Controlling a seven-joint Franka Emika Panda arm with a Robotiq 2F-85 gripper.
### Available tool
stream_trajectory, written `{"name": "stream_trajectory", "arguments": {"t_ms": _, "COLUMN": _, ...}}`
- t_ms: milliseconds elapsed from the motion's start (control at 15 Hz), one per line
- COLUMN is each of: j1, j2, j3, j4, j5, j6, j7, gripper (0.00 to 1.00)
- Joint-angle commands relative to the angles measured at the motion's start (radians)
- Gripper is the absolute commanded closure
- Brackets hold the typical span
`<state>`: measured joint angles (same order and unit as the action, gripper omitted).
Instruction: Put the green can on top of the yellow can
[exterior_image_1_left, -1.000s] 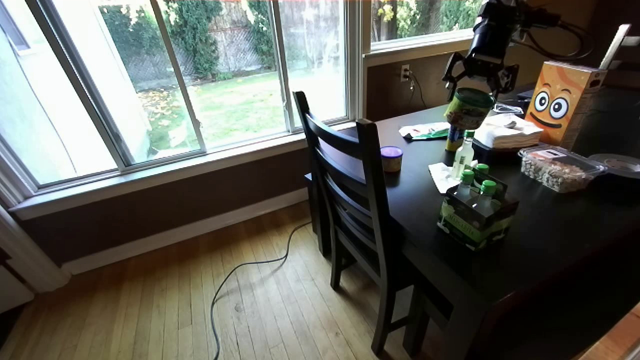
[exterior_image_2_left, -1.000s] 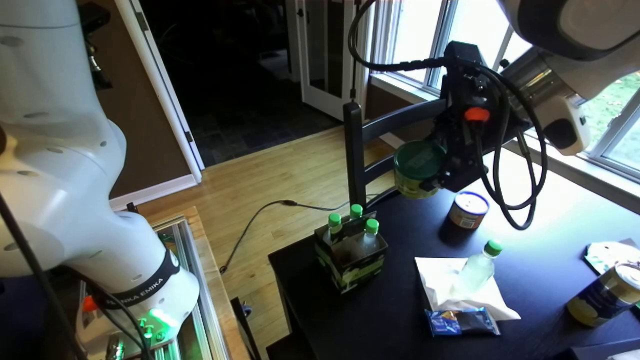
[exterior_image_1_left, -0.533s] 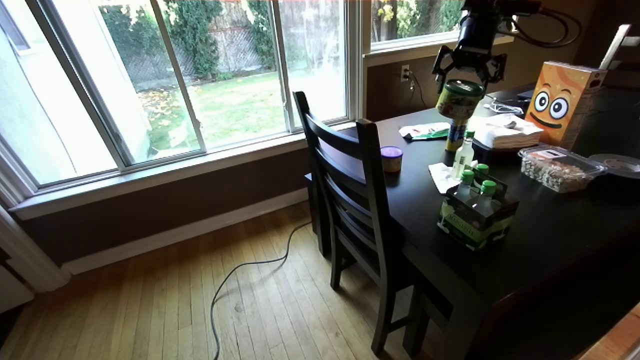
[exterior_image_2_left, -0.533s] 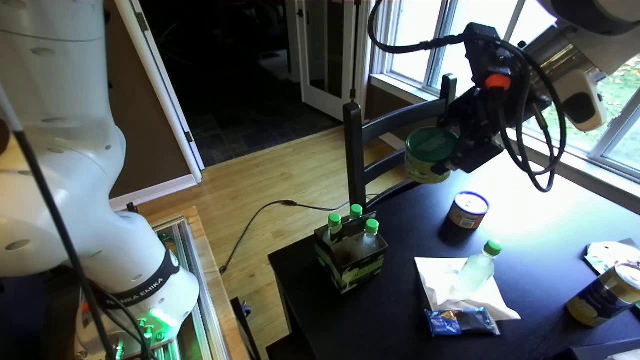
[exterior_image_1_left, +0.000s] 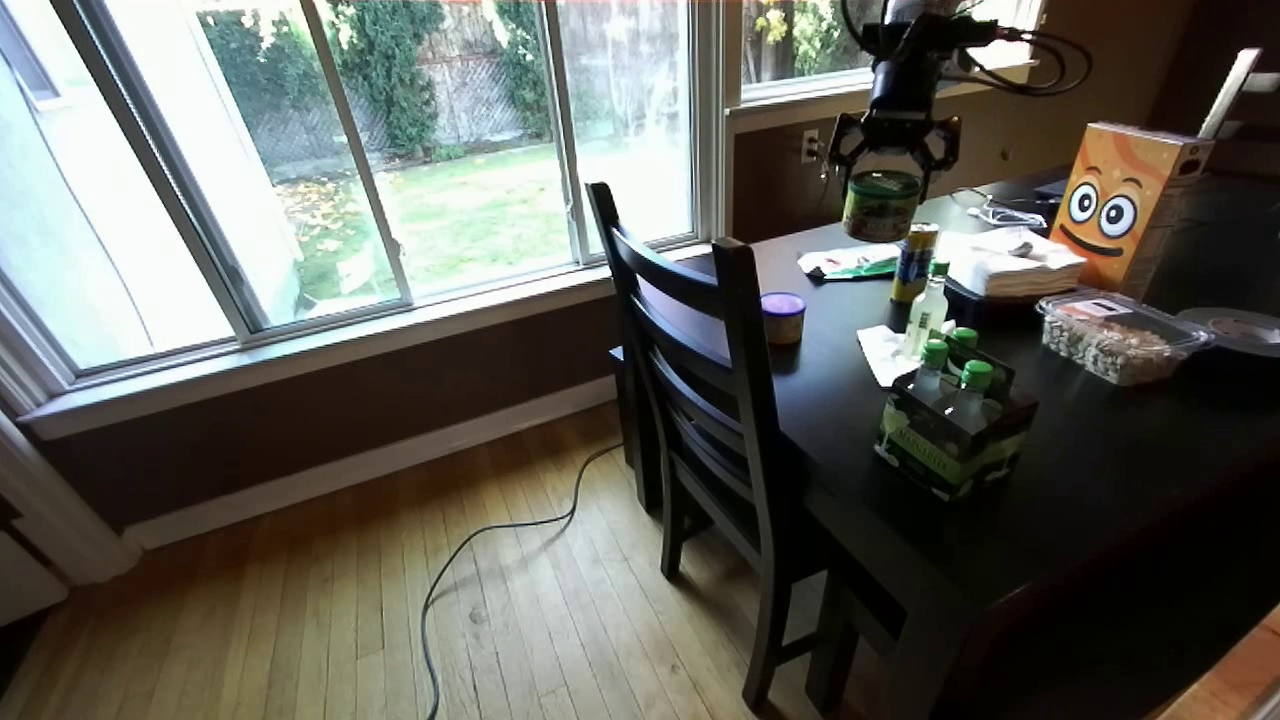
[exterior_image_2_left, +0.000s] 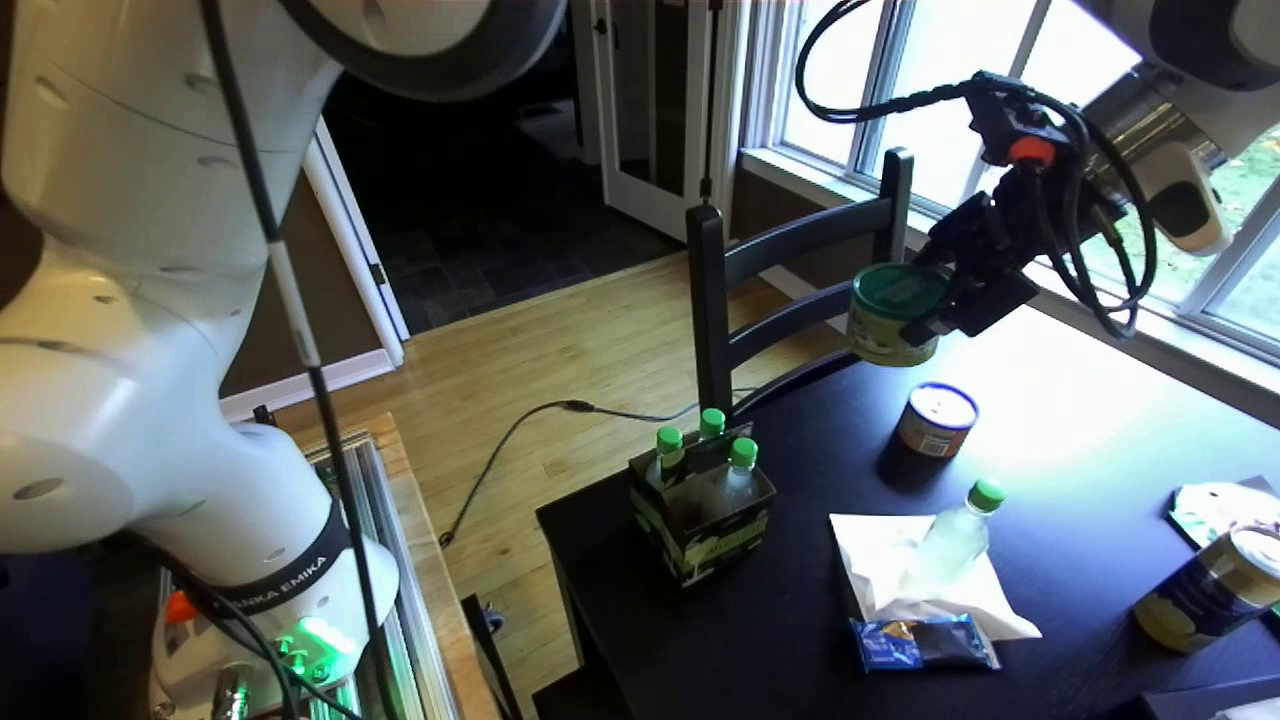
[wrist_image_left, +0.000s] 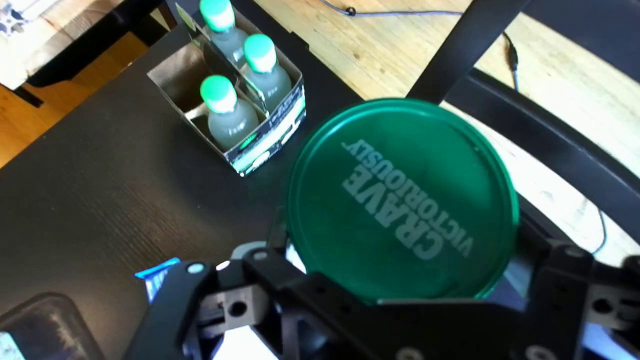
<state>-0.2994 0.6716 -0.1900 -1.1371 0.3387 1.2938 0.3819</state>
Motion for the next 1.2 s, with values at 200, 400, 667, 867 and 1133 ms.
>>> {"name": "stream_trajectory", "arguments": {"t_ms": 200, "j1": -0.017, "j2": 0.218, "j3": 0.011, "j4": 0.350, "j5": -0.092, "j6": 0.011, "j7": -0.006, "gripper": 0.30}}
{"name": "stream_trajectory", "arguments": {"t_ms": 400, "j1": -0.004, "j2": 0.182, "j3": -0.002, "j4": 0.275, "j5": -0.070, "j6": 0.031, "j7": -0.003, "gripper": 0.05}}
{"name": "stream_trajectory", "arguments": {"t_ms": 667, "j1": -0.008, "j2": 0.222, "j3": -0.002, "j4": 0.334, "j5": -0.070, "j6": 0.026, "j7": -0.003, "gripper": 0.05}}
{"name": "stream_trajectory", "arguments": {"t_ms": 867, "j1": -0.015, "j2": 0.275, "j3": 0.018, "j4": 0.420, "j5": -0.058, "j6": -0.012, "j7": -0.019, "gripper": 0.30}}
{"name": "stream_trajectory", "arguments": {"t_ms": 1133, "j1": -0.025, "j2": 0.374, "j3": 0.068, "j4": 0.563, "j5": -0.053, "j6": -0.098, "j7": -0.040, "gripper": 0.30}}
